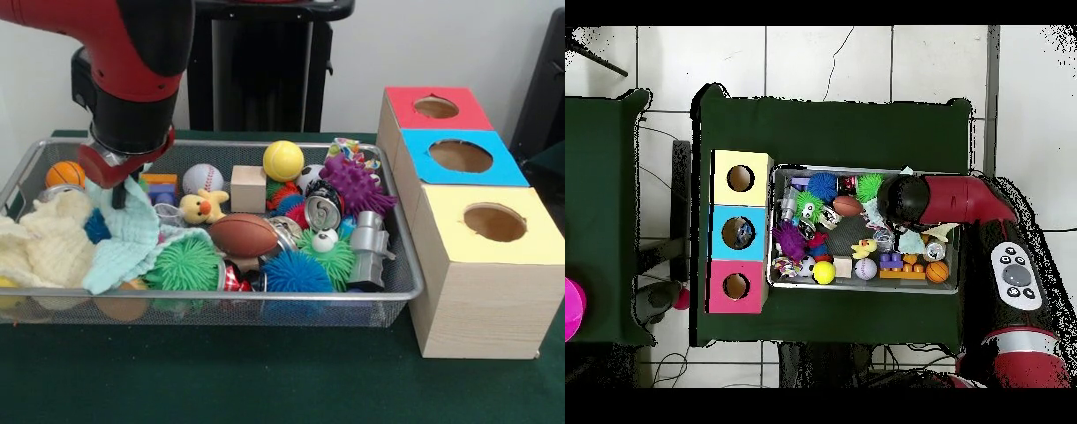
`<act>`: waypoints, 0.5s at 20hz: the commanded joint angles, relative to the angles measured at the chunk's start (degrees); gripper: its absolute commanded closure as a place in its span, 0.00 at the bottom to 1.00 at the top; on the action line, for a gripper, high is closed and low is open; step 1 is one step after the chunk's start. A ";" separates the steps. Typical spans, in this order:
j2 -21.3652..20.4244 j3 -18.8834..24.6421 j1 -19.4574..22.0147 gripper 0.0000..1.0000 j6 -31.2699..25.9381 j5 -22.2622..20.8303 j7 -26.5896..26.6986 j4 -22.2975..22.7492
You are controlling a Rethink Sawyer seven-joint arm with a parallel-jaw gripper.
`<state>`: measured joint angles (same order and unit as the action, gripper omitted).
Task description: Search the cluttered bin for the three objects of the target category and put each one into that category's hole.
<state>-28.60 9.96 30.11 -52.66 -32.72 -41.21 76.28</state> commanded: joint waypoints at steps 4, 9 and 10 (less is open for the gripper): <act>0.59 -1.45 -1.54 1.00 4.34 -8.72 -0.99 -4.23; 0.35 -0.56 -0.96 1.00 4.64 -8.94 -1.23 -4.12; 0.27 -0.51 -0.88 1.00 4.85 -8.95 -1.48 -4.00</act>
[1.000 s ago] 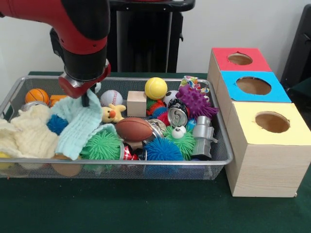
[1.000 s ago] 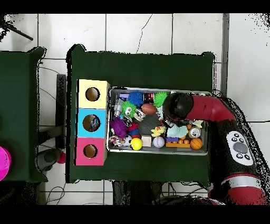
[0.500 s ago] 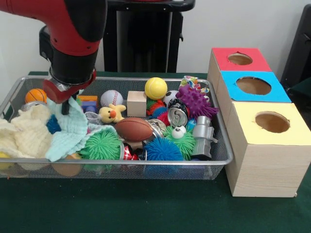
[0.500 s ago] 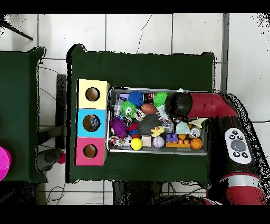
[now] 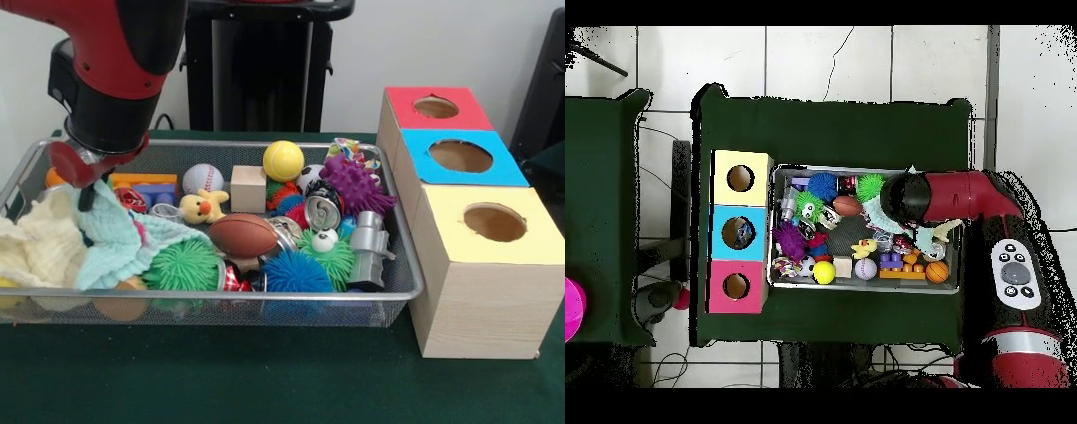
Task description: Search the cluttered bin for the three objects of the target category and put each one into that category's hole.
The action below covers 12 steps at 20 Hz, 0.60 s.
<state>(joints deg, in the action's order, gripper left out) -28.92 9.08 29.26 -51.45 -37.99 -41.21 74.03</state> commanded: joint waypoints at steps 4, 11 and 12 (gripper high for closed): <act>0.23 2.24 1.96 0.00 5.26 -0.23 -3.44 0.84; 0.50 3.20 2.33 0.00 2.55 5.92 -7.91 2.67; 0.43 3.23 2.33 0.00 2.09 6.86 -8.42 2.90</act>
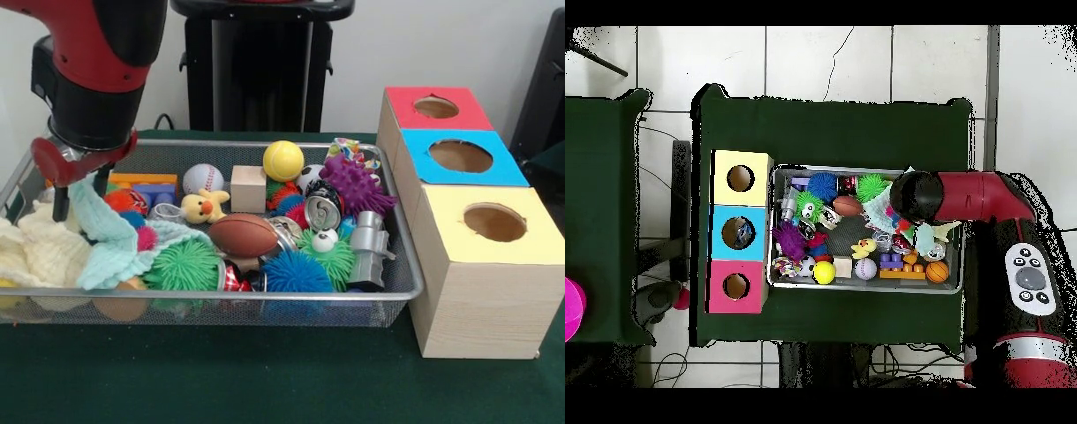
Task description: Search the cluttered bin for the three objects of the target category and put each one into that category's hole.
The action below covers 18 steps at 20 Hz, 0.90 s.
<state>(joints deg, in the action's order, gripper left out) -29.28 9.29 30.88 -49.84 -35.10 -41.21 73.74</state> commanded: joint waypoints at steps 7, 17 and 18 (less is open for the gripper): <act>-0.73 2.91 -0.35 0.00 -5.91 15.27 -14.75 5.55; -5.05 -7.01 -9.81 0.00 -12.74 27.64 -33.06 5.27; -5.21 -7.61 -10.43 0.00 -12.78 28.13 -33.42 5.12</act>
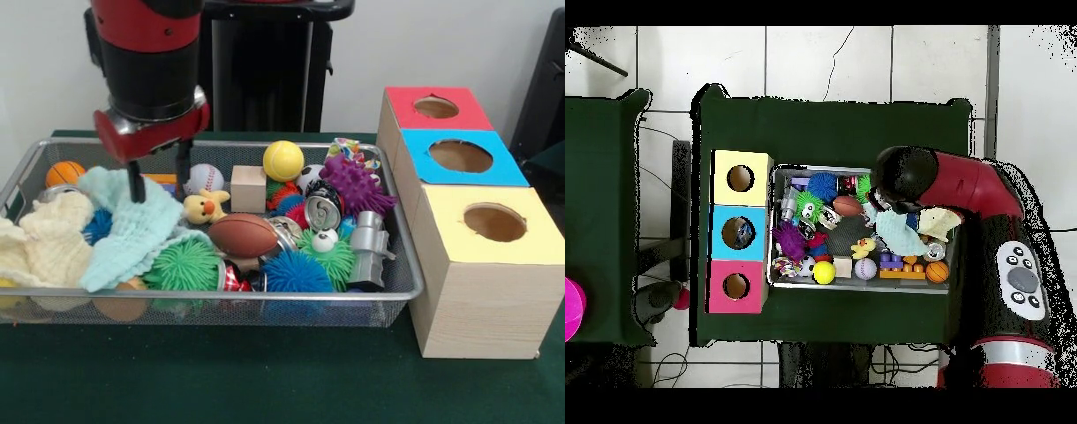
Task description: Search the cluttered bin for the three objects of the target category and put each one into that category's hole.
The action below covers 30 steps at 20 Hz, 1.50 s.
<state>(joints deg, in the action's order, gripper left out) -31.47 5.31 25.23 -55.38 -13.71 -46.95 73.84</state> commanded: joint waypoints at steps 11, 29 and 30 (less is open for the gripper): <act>-5.33 -9.19 -9.73 0.00 -2.66 8.67 -34.75 8.89; 0.84 -10.91 -9.73 0.00 22.62 1.05 -32.11 11.99; 1.54 -10.79 -9.59 0.00 23.27 1.43 -32.26 12.56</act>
<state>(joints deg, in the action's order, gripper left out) -35.45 -6.25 14.94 -35.20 -10.34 -67.35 78.64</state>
